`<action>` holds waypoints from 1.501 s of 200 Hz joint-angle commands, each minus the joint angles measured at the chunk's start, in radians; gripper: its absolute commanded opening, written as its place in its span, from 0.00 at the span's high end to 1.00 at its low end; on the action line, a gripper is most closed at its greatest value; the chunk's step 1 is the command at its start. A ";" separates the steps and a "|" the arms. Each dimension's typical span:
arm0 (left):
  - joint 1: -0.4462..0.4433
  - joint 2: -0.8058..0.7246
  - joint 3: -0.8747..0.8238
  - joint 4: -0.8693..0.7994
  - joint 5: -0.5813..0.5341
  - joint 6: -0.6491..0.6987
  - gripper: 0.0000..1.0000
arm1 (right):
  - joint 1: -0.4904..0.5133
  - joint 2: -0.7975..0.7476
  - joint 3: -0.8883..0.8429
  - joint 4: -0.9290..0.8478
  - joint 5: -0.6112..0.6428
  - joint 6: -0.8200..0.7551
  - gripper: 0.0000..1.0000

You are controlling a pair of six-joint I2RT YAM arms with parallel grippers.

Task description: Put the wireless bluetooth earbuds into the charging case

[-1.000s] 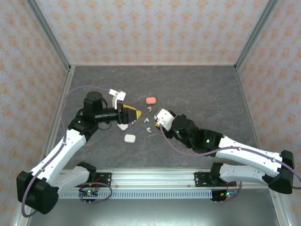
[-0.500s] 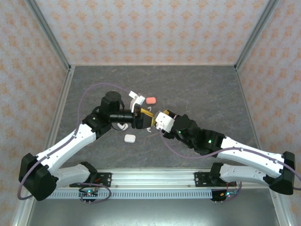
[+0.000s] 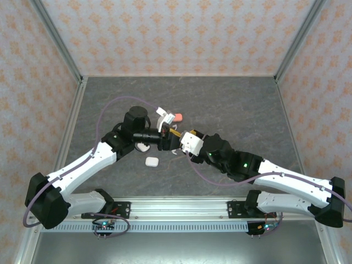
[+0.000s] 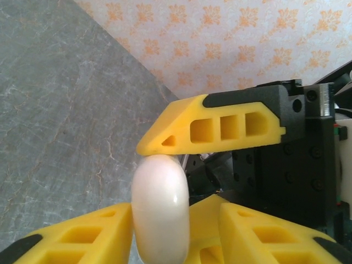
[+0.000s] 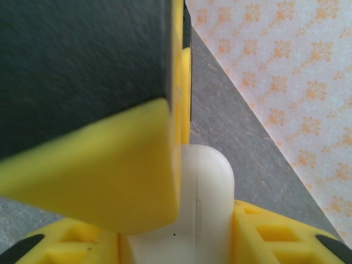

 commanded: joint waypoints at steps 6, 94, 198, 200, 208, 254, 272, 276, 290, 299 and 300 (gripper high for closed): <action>-0.012 0.009 0.041 -0.023 0.010 0.044 0.61 | -0.002 -0.022 0.032 -0.001 -0.009 0.018 0.57; -0.019 -0.012 0.051 -0.049 0.001 0.095 0.84 | -0.026 -0.064 0.044 -0.085 -0.022 0.107 0.39; -0.049 -0.177 -0.050 0.137 -0.192 0.299 1.00 | -0.304 -0.271 -0.008 -0.084 -0.707 0.543 0.04; -0.051 -0.177 -0.051 0.140 -0.192 0.303 1.00 | -0.305 -0.271 -0.008 -0.075 -0.710 0.552 0.04; -0.058 -0.183 -0.054 0.144 -0.196 0.324 1.00 | -0.306 -0.267 -0.008 -0.046 -0.715 0.578 0.05; -0.080 -0.221 -0.058 0.138 -0.211 0.398 1.00 | -0.320 -0.189 0.072 -0.043 -0.619 0.650 0.19; -0.080 -0.233 -0.058 0.130 -0.213 0.411 1.00 | -0.323 -0.160 0.084 -0.040 -0.591 0.648 0.24; -0.080 -0.235 -0.058 0.129 -0.213 0.412 1.00 | -0.324 -0.155 0.086 -0.040 -0.584 0.648 0.25; -0.079 -0.239 -0.057 0.125 -0.212 0.413 1.00 | -0.337 -0.144 0.090 -0.034 -0.567 0.659 0.28; -0.080 -0.240 -0.057 0.124 -0.209 0.412 1.00 | -0.346 -0.141 0.090 -0.019 -0.573 0.669 0.29; -0.080 -0.242 -0.056 0.124 -0.208 0.412 1.00 | -0.348 -0.141 0.090 -0.018 -0.574 0.670 0.29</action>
